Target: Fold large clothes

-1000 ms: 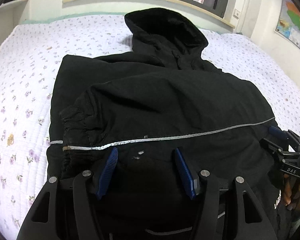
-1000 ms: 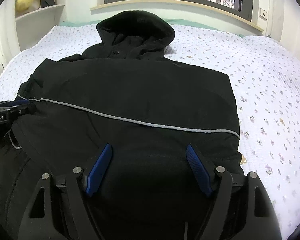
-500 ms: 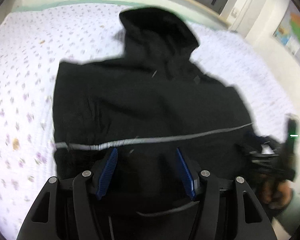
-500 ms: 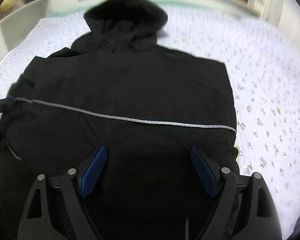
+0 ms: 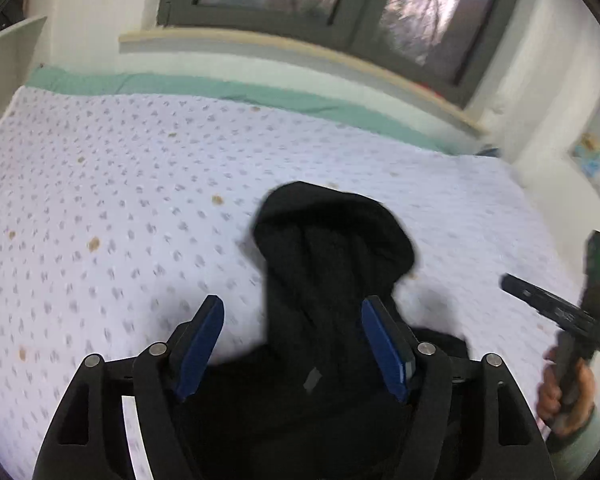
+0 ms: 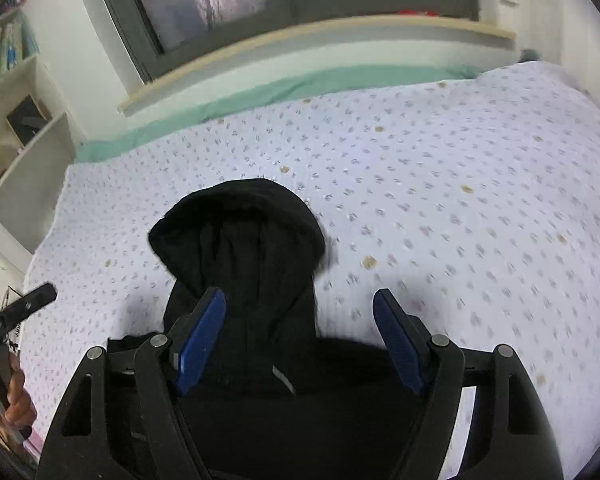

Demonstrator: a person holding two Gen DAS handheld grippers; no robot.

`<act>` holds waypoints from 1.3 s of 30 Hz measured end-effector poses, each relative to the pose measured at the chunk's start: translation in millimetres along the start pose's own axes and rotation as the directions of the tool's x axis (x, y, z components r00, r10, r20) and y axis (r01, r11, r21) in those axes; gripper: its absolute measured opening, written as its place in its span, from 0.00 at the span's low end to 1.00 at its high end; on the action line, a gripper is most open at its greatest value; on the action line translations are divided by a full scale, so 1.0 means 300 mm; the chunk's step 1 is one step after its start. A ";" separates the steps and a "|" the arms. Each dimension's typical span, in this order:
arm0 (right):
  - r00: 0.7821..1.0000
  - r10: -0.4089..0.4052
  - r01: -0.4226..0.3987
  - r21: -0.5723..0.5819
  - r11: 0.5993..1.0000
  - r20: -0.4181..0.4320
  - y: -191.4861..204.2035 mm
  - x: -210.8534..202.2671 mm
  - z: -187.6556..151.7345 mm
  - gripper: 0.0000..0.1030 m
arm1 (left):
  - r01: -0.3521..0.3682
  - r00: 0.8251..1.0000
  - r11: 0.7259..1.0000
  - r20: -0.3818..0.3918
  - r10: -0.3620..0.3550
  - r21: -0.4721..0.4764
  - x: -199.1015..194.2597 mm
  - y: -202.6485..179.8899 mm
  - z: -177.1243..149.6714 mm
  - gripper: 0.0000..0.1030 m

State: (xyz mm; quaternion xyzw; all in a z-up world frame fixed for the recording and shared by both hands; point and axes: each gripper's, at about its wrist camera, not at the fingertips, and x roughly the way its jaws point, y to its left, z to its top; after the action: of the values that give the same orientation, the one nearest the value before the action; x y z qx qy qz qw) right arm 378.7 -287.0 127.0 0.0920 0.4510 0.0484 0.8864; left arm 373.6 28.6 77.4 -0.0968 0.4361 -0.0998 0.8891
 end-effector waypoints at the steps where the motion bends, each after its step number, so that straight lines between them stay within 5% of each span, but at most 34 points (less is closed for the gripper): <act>1: 1.000 -0.002 0.002 -0.007 1.000 -0.023 0.002 0.058 0.023 0.78 | -0.021 1.000 1.000 -0.023 0.021 -0.001 0.078 0.011 0.037 0.71; 6: 0.992 -0.030 0.029 -0.013 1.000 -0.121 -0.010 0.355 0.082 0.77 | 0.028 0.989 0.998 -0.146 -0.037 -0.064 0.413 0.066 0.117 0.71; 10: 0.988 -0.050 0.050 -0.002 0.999 -0.149 -0.044 0.535 0.096 0.75 | -0.014 0.980 0.998 -0.199 0.003 -0.055 0.627 0.081 0.119 0.70; 11: 0.985 -0.055 0.054 -0.007 0.998 -0.164 -0.049 0.579 0.098 0.60 | -0.032 0.979 0.998 -0.201 0.019 -0.059 0.664 0.091 0.122 0.66; 12: 0.981 -0.057 0.054 -0.021 0.998 -0.187 -0.056 0.629 0.099 0.22 | -0.059 0.978 0.996 -0.203 0.044 -0.068 0.691 0.106 0.123 0.42; 13: 0.978 -0.072 0.066 -0.036 0.997 -0.197 -0.064 0.652 0.099 0.06 | -0.059 0.977 0.994 -0.212 0.038 -0.093 0.711 0.134 0.127 0.14; 16: 0.993 -0.032 0.029 -0.029 0.999 -0.116 -0.130 0.572 0.112 0.05 | 0.023 0.984 0.975 -0.166 -0.061 -0.219 0.645 0.252 0.129 0.12; 19: 0.996 0.029 -0.031 -0.030 0.999 -0.080 -0.156 0.491 0.081 0.09 | 0.189 0.962 0.919 -0.121 -0.244 -0.347 0.562 0.351 0.090 0.17; 22: 0.988 -0.035 0.026 -0.066 0.997 -0.148 -0.165 0.581 -0.002 0.13 | 0.091 0.963 0.954 -0.221 -0.158 -0.284 0.658 0.336 0.019 0.18; 24: 0.968 -0.021 0.010 -0.046 0.999 -0.249 -0.186 0.706 -0.057 0.14 | 0.043 0.943 0.958 -0.304 -0.132 -0.283 0.786 0.342 -0.049 0.18; 27: 0.962 0.008 -0.015 -0.025 1.000 -0.274 -0.194 0.726 -0.057 0.21 | 0.083 0.950 0.954 -0.264 -0.163 -0.289 0.750 0.345 -0.048 0.19; 31: 0.967 -0.004 -0.022 -0.099 0.995 -0.253 -0.186 0.593 -0.038 0.40 | 0.025 0.971 0.985 -0.229 -0.064 -0.172 0.586 0.335 -0.070 0.57; 35: 0.969 0.069 -0.092 -0.086 0.992 -0.238 -0.199 0.441 -0.033 0.50 | 0.036 0.976 0.990 -0.210 -0.064 -0.133 0.421 0.347 -0.090 0.57; 39: 0.975 0.150 -0.162 -0.063 0.985 -0.164 -0.134 0.382 0.065 0.56 | 0.118 0.986 0.989 -0.106 -0.127 -0.084 0.331 0.263 0.023 0.58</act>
State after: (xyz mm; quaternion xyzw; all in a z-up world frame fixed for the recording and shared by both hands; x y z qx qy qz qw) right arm 462.0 -309.3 39.2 0.0893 0.5096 0.1421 0.8439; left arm 446.0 79.2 -14.1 -0.1521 0.4815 -0.1426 0.8513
